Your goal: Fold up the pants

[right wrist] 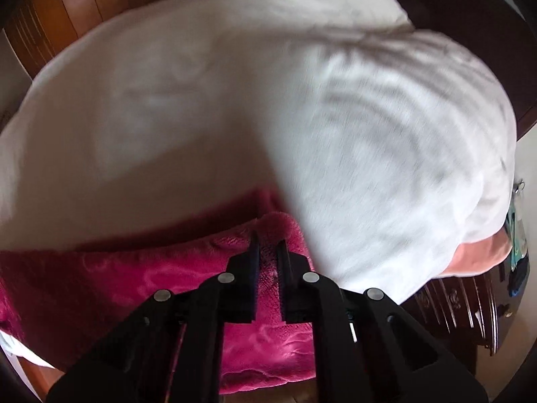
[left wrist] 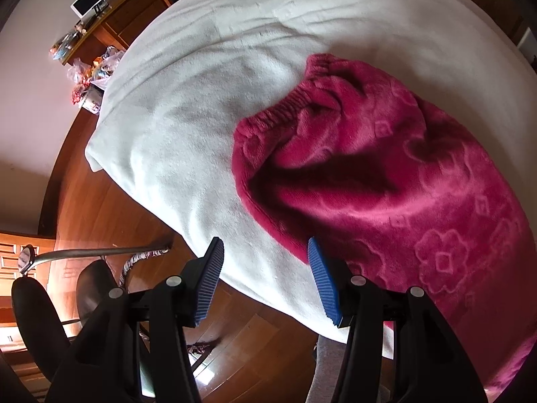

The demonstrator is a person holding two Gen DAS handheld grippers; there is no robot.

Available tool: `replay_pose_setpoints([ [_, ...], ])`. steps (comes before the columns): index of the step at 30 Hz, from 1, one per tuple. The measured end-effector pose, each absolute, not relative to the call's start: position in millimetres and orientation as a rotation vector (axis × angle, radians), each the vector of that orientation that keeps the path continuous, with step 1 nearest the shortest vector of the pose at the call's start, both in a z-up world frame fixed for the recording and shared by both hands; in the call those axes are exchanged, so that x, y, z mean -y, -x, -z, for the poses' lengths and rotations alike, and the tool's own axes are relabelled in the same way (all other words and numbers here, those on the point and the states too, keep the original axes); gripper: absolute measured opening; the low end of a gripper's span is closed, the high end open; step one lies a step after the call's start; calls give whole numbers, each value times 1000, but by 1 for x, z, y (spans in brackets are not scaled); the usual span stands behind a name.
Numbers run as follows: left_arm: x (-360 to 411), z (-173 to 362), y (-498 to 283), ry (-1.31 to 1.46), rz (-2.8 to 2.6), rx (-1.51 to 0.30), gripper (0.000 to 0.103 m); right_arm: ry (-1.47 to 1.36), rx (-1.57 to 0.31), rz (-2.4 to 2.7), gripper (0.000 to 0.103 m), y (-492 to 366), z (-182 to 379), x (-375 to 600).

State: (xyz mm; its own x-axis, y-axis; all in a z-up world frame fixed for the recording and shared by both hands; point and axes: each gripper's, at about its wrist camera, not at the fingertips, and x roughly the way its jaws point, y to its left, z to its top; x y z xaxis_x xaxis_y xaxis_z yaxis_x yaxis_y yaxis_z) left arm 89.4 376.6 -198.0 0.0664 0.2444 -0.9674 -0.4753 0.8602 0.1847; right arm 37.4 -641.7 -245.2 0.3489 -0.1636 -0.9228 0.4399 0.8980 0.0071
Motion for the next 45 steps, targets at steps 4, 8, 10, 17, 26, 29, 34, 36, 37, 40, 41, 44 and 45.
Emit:
replay_pose_setpoints([
  [4, -366, 203, -85, 180, -532, -1422, 53, -220, -1168, 398, 9, -53, 253, 643],
  [8, -357, 204, -82, 153, -515, -1431, 53, -204, -1256, 415, 11, -64, 297, 646],
  [10, -355, 199, -80, 139, -502, -1426, 53, -212, -1246, 422, 13, -61, 297, 645],
  [17, -370, 193, -81, 160, -496, -1393, 61, -188, -1159, 476, 24, -45, 260, 636],
  [26, -413, 210, -122, 195, -453, -1409, 62, -191, -1088, 473, 37, -67, 221, 574],
  [29, -433, 210, -140, 223, -439, -1394, 63, -231, -1098, 416, 37, -86, 214, 528],
  [34, -466, 218, -176, 284, -377, -1398, 66, -229, -1131, 214, 37, -141, 214, 405],
  [36, -474, 221, -192, 302, -337, -1400, 68, -234, -1146, 128, 38, -161, 215, 359],
  [37, -477, 224, -200, 317, -310, -1404, 71, -236, -1159, 72, 38, -174, 217, 328],
  [40, -480, 233, -221, 344, -226, -1426, 72, -235, -1187, -47, 38, -200, 223, 260],
  [41, -481, 237, -228, 348, -200, -1439, 72, -236, -1196, -80, 39, -206, 225, 240],
  [44, -480, 247, -244, 361, -135, -1473, 73, -231, -1222, -150, 39, -222, 232, 186],
  [45, -480, 250, -248, 369, -115, -1482, 73, -225, -1232, -169, 39, -227, 235, 168],
])
